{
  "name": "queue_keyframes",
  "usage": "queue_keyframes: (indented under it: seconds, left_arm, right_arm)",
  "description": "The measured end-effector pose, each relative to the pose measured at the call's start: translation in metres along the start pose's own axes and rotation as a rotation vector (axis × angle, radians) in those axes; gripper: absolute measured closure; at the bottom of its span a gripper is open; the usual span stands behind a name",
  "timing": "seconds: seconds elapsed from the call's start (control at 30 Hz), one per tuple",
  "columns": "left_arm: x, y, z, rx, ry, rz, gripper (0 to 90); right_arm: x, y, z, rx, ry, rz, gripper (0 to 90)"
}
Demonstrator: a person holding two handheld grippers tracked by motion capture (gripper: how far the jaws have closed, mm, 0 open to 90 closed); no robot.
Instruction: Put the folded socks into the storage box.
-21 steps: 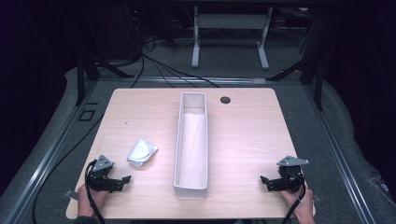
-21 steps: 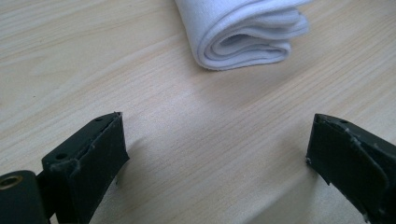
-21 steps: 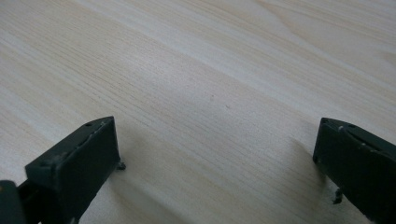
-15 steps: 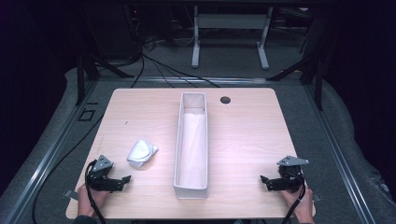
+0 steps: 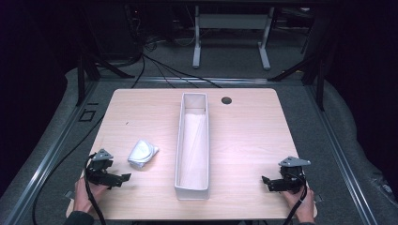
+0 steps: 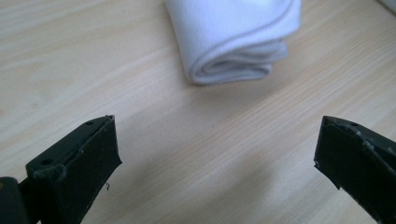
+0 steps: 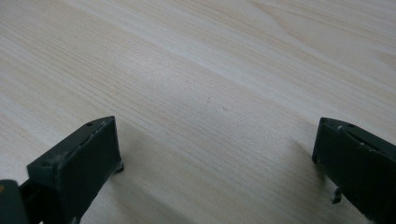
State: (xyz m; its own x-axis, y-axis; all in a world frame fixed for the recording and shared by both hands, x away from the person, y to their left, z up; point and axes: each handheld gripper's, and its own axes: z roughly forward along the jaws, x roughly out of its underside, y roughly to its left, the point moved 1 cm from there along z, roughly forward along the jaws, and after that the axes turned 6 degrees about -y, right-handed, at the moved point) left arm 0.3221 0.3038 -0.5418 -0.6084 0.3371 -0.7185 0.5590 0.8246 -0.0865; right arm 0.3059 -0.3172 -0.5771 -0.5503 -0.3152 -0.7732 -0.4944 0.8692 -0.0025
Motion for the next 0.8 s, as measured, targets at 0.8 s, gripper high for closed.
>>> queue_keyframes:
  seconds: [0.8]
  left_arm:
    - [-0.097,-0.008,0.009,-0.004,0.202,0.039,0.0]
  right_arm:
    - [0.0,0.0,-0.001,-0.001,0.006,0.003,0.7]
